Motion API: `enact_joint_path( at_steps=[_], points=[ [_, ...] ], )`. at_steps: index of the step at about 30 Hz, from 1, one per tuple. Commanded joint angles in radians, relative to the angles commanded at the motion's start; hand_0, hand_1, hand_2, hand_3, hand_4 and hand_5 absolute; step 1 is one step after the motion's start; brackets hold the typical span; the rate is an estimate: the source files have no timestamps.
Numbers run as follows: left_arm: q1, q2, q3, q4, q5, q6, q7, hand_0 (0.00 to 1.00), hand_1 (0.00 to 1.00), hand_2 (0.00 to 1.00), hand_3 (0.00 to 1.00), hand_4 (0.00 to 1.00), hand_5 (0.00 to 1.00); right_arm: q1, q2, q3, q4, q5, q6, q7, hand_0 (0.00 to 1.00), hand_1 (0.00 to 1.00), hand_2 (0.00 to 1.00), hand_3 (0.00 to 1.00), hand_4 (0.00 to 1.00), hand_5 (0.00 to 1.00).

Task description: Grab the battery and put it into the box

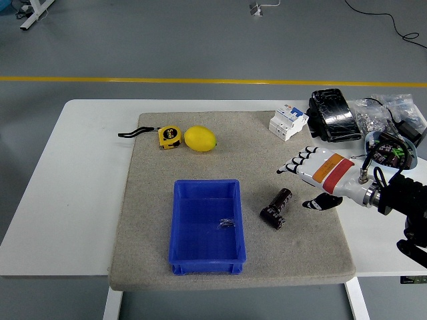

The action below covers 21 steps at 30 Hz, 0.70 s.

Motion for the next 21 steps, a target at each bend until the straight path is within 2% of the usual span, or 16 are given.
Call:
enact_joint_path(
  at_steps=[10,11,21],
  points=[
    [-0.009,-0.003,-0.007,0.000,0.008,-0.002,-0.006,0.737,0.729,0.780,0.687,0.705,0.711,0.078,0.006,-0.120,-0.051,0.019,0.009,0.033,0.721,0.688,0.743,0.739,0.861,0.094],
    [-0.010,-0.003,-0.009,0.000,0.011,-0.003,-0.006,0.736,0.728,0.780,0.687,0.705,0.710,0.084,0.010,-0.128,-0.050,0.018,0.012,0.032,0.721,0.692,0.751,0.774,0.867,0.078],
    [-0.011,-0.004,-0.020,-0.001,0.027,-0.009,-0.007,0.736,0.728,0.781,0.686,0.704,0.712,0.117,0.054,-0.167,-0.019,0.038,0.034,0.010,0.738,0.728,0.779,0.810,0.880,0.094]
  ],
)
